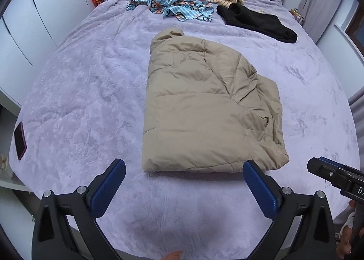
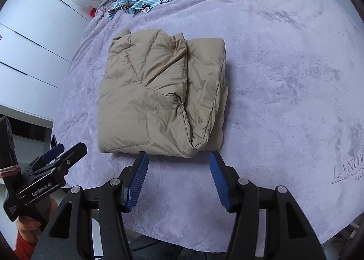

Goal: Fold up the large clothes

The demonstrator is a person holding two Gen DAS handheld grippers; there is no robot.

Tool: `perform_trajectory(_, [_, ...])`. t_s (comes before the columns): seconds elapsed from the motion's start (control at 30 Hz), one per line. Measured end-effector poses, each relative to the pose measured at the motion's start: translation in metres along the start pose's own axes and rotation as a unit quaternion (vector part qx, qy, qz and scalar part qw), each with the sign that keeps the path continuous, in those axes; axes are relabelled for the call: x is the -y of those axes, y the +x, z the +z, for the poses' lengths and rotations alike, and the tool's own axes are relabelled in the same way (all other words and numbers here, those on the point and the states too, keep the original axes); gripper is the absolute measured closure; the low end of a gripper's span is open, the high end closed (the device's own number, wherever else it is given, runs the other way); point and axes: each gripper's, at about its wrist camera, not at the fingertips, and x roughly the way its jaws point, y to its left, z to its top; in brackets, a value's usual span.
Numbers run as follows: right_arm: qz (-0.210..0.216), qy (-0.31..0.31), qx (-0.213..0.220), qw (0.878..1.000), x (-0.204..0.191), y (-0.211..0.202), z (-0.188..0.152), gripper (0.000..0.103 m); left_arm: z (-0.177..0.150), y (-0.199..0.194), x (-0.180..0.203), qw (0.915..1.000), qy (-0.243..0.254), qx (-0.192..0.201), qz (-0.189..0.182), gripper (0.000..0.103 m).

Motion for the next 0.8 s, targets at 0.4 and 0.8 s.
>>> perform_trajectory(0.4, [-0.04, -0.028, 0.055, 0.997, -0.034, -0.035, -0.005, 0.018, 0.009, -0.045, -0.023, 0.9987, -0.007, 0.036, 0.035, 0.0])
perform_trajectory(0.8, [-0.109, -0.018, 0.135, 0.985, -0.089, -0.053, 0.003, 0.016, 0.036, -0.062, -0.062, 0.9972, 0.002, 0.058, 0.046, 0.0])
